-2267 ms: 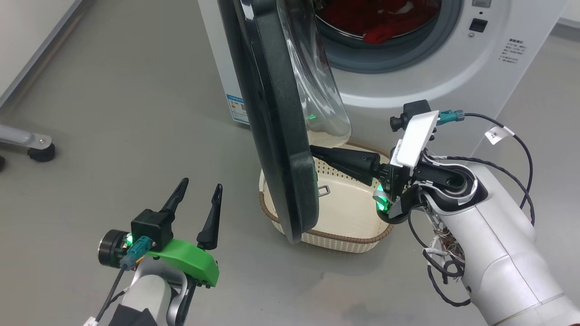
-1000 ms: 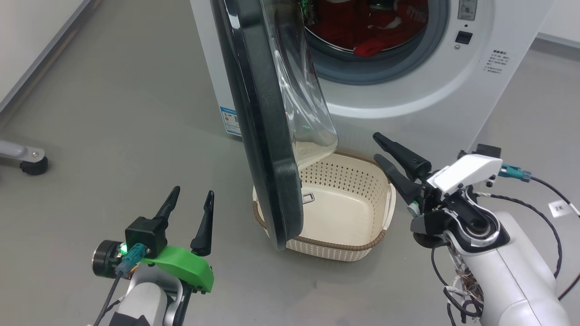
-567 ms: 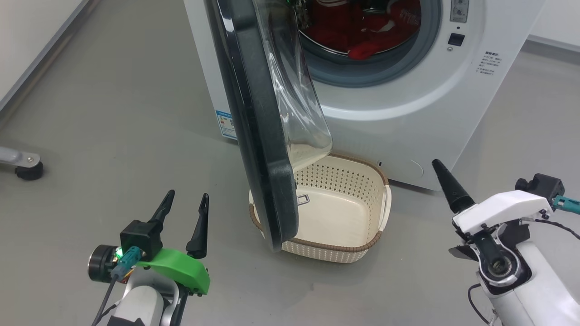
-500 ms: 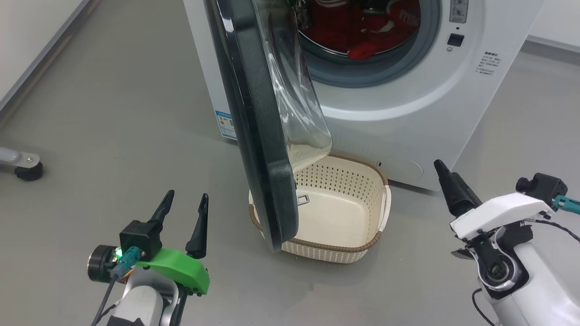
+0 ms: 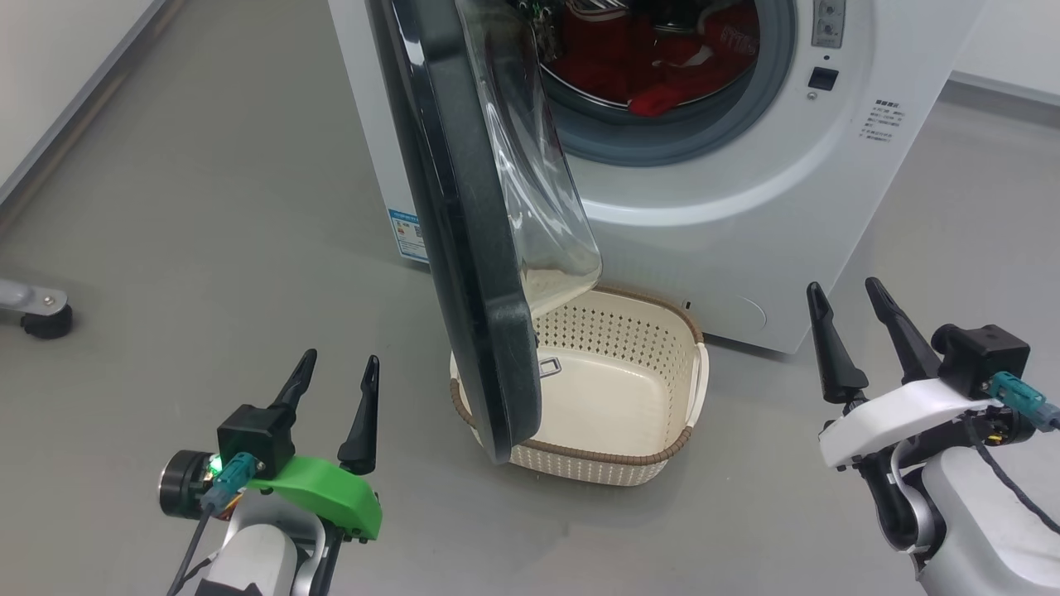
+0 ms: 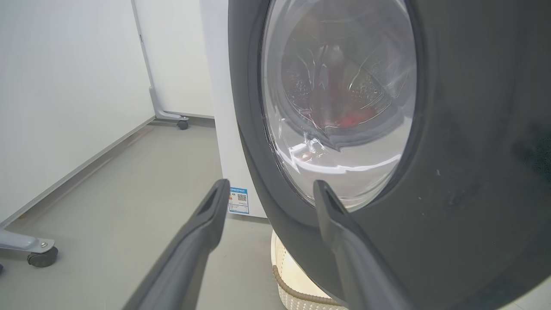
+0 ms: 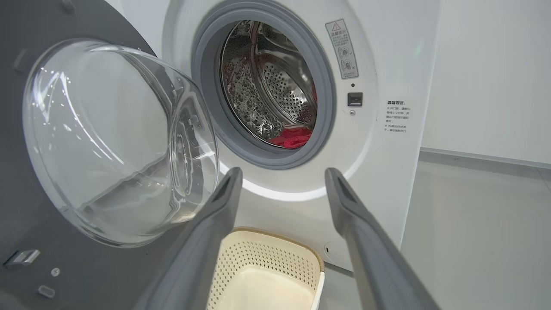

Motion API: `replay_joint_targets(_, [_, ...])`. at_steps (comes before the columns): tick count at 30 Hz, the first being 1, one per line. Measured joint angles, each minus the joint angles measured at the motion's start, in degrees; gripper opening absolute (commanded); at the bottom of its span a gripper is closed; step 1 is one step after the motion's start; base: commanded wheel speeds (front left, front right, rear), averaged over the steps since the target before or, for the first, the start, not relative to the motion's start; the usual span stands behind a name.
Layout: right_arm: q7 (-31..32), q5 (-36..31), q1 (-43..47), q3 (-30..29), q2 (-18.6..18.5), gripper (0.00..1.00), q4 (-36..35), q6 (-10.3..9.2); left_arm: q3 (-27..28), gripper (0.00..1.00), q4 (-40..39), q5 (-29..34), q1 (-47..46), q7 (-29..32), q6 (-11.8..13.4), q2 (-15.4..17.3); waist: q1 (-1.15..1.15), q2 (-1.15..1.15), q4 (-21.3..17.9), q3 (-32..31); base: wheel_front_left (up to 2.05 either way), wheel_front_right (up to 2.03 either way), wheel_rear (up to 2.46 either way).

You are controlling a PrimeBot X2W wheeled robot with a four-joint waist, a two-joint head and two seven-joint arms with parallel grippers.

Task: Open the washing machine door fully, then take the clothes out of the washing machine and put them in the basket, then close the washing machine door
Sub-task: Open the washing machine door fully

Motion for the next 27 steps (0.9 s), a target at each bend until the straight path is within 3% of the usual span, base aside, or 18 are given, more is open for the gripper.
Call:
replay_joint_targets(6, [0.9,-7.0,0.6,-2.1,1.8,1.0,-1.1,-4.57,0.0,1.0,0.0,0.0,0.2,0.0,0.0,0.0,0.0,0.0,-0.3,-0.4,0.0,0.0,0.0])
replay_joint_targets(10, [1.0,-10.6,2.2,-3.2,3.1,1.0,-2.0,-6.46,0.0,1.0,0.1,0.0,1.2,0.0,0.0,0.0,0.0,0.0,-0.5,-0.6,0.0,0.0,0.0])
replay_joint_targets(27, [1.0,-16.6,8.0,-6.6,7.6,1.0,-2.8,-8.02,0.0,1.0,0.2,0.0,1.3,0.0,0.0,0.0,0.0,0.0,-0.8,-0.3,0.0,0.0,0.0])
